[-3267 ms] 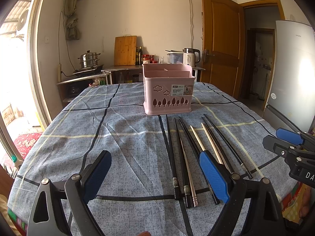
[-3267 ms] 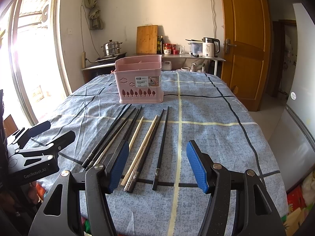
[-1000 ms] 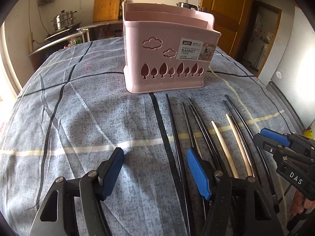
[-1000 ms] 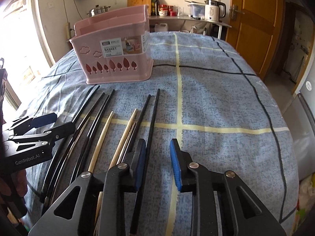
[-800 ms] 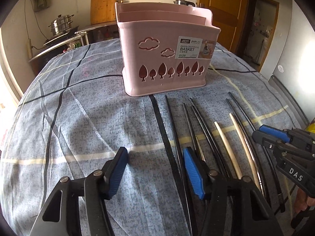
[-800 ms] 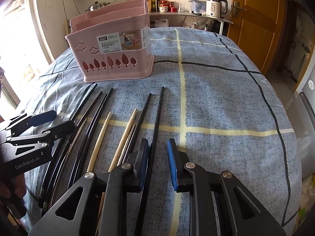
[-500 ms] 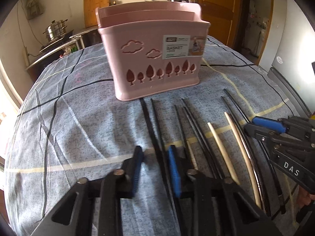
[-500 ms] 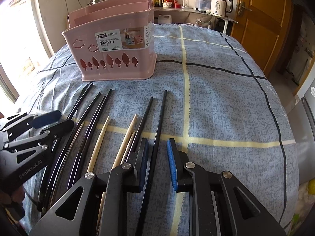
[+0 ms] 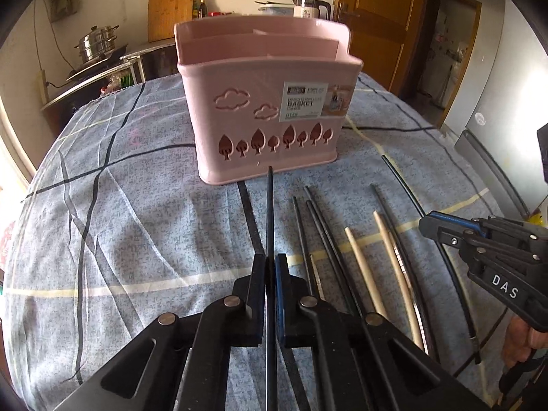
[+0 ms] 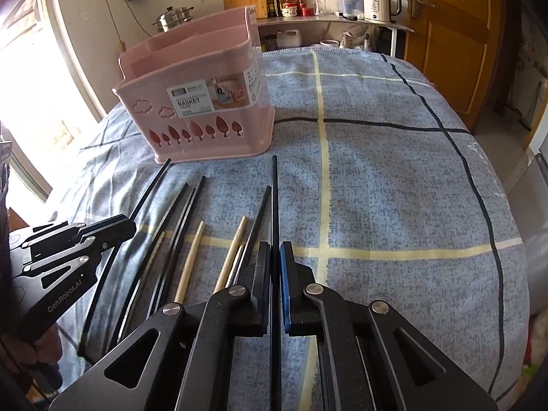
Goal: Organize utensils
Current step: 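Lower the right gripper onto a black chopstick and close it while the left gripper grasps another black chopstick, then lift the black chopstick with the right gripper toward the pink basket while the left gripper carries its chopstick there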
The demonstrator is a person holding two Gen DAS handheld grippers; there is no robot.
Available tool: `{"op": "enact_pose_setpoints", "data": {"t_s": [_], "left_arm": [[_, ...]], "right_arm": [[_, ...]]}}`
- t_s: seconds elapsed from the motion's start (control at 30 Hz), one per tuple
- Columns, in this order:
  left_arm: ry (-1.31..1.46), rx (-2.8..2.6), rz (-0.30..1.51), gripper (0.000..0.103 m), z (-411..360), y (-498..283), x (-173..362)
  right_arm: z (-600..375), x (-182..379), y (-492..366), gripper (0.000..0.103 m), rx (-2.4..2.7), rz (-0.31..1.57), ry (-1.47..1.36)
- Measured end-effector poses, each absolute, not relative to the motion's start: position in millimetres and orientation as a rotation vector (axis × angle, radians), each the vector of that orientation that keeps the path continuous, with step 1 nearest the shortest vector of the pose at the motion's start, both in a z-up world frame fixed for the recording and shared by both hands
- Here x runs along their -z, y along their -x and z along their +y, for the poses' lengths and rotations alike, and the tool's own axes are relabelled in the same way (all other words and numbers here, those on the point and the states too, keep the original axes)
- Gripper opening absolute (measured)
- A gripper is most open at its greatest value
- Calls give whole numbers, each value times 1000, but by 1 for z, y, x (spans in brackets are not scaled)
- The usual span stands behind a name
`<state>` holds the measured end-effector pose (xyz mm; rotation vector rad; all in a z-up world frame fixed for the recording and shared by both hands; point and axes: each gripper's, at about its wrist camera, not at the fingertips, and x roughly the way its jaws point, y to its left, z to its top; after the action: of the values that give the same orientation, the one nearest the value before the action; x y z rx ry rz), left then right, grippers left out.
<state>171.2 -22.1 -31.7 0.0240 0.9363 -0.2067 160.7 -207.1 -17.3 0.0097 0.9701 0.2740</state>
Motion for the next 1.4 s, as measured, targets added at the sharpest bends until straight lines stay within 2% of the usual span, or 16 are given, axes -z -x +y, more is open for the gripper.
{"op": "enact_pose_setpoints", "data": {"t_s": [0.7,1.4], "left_arm": [[93,260,708,5,1,-143,-80],[96,272,661,5,7,-137,-127]], "right_arm": [[-220,-74,-139,6,-345,750,-104],[-207,-126,-131,5,-397,631,-68]]}}
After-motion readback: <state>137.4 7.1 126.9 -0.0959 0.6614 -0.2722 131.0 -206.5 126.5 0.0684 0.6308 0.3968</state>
